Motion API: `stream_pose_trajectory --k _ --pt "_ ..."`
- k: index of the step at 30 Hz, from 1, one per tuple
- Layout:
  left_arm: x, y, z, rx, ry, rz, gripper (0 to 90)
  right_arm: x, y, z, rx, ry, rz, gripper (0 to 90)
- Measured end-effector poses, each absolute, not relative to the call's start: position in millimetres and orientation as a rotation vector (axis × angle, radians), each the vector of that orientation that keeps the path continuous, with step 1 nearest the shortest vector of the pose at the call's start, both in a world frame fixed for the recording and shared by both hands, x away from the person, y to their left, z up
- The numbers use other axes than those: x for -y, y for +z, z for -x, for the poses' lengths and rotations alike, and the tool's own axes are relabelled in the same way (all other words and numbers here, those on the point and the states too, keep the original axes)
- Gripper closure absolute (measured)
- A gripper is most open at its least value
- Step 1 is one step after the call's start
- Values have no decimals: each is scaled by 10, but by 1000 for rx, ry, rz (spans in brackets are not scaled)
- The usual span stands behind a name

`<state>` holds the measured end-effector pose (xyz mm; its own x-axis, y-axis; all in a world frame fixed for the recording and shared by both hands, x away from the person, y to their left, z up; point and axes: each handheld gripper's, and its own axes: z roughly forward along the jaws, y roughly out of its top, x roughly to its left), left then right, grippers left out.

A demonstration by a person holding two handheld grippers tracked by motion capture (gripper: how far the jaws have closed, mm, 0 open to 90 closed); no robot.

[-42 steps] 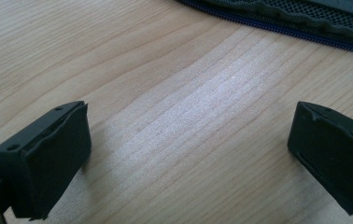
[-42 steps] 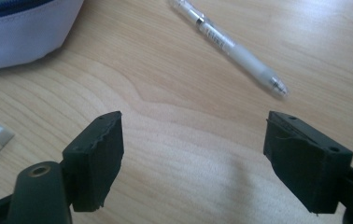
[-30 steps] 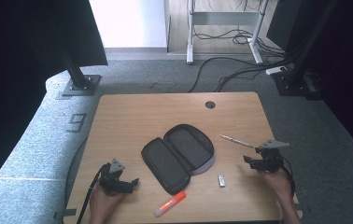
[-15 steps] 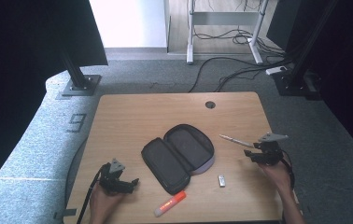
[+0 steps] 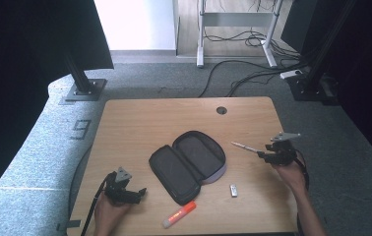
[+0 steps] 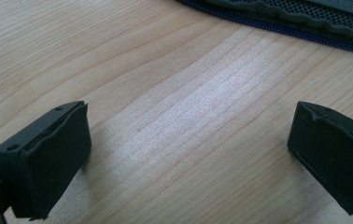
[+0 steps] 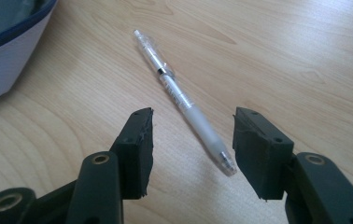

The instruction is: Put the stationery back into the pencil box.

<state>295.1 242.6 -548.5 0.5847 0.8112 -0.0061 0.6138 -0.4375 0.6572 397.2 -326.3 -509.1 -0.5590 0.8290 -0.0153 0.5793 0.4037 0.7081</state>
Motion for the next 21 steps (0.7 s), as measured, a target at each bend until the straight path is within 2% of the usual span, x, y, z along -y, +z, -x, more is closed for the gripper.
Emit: stream_pose_trajectory --k 21 --pt "-2427 -5484 -2951 -1127 414 -2197 0 3207 -5248 -4307 -2377 920 -1222 542"
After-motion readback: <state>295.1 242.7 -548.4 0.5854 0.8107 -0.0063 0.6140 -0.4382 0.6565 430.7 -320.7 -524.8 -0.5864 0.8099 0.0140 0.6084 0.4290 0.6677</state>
